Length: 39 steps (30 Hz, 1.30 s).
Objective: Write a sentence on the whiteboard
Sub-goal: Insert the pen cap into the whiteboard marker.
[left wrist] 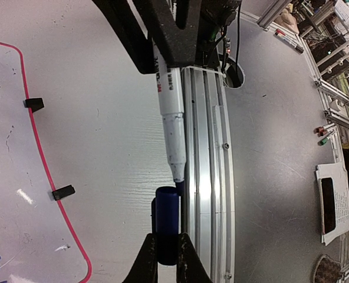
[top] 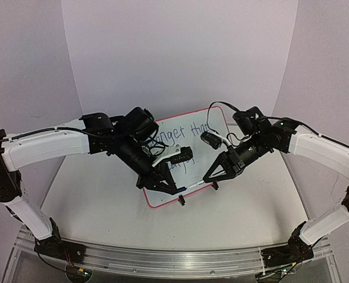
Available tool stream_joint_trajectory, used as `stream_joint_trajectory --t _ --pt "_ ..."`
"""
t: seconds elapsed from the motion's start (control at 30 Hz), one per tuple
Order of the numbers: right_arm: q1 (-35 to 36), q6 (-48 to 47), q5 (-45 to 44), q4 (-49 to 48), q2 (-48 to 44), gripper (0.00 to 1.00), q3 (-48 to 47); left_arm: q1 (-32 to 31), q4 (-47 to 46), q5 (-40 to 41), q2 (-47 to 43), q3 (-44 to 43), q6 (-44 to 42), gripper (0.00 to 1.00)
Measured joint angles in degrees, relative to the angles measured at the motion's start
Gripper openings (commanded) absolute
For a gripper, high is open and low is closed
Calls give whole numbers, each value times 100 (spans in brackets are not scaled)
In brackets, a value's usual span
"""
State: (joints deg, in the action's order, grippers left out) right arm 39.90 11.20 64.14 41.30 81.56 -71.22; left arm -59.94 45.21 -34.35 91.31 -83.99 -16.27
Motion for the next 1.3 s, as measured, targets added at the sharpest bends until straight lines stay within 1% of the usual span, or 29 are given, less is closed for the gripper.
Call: stream_joint_trajectory --t 0.53,0.83,1.3 --pt "0 -9 -114 2 -59 0 0 0 -17 2 -2 2 4 0" --pt "-39 -20 -275 9 -306 0 0 -2 -20 0 -7 7 4 0" --pt "-39 -20 -254 13 -271 0 0 -2 -20 -7 -7 7 4 0"
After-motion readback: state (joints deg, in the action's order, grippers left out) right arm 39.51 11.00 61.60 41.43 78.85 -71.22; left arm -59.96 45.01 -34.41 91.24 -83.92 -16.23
